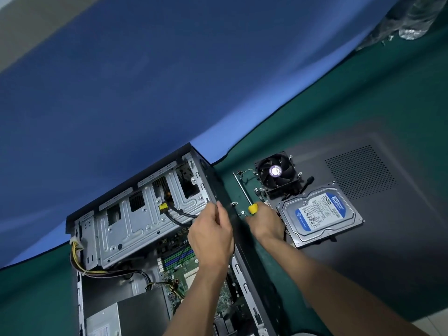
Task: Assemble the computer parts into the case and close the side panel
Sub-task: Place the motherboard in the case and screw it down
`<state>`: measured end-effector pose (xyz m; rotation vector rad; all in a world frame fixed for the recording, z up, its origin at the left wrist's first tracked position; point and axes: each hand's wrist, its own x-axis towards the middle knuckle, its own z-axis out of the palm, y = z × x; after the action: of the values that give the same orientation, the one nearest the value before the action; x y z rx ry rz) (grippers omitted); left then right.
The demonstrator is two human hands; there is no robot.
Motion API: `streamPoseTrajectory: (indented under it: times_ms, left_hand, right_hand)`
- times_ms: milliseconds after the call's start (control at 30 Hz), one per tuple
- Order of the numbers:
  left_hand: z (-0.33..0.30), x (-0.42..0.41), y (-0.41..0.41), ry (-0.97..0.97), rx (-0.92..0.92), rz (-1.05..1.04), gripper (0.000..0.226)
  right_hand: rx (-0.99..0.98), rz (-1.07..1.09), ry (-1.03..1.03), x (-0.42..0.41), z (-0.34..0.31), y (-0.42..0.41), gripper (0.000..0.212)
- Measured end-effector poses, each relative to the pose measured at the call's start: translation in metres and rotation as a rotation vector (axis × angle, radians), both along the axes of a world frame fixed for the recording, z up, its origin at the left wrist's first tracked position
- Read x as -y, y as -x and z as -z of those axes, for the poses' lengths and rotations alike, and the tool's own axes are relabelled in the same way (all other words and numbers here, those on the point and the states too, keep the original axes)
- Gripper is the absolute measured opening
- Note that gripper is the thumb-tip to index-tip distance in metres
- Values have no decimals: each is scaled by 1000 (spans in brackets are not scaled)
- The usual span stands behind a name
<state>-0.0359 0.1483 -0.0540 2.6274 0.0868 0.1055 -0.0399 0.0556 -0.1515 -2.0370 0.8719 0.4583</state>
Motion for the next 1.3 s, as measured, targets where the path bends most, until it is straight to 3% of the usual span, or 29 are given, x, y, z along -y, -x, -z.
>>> streamPoseTrajectory:
  times_ms: [167, 600, 967, 1167, 1300]
  left_hand:
    - [-1, 1, 0, 9, -2, -3, 51]
    - [-2, 1, 1, 20, 23, 22, 53]
    - [-1, 1, 1, 71, 19, 0, 51]
    - [1, 0, 0, 81, 40, 8, 51]
    - [0, 1, 0, 85, 33, -10, 54]
  right_hand:
    - [43, -57, 110, -4, 1, 2, 6]
    - [120, -186, 153, -5, 2, 5, 11]
    - [40, -196, 218, -4, -1, 1, 16]
    - [-13, -223, 144, -1, -7, -5, 24]
    - [-86, -279, 131, 1, -14, -18, 17]
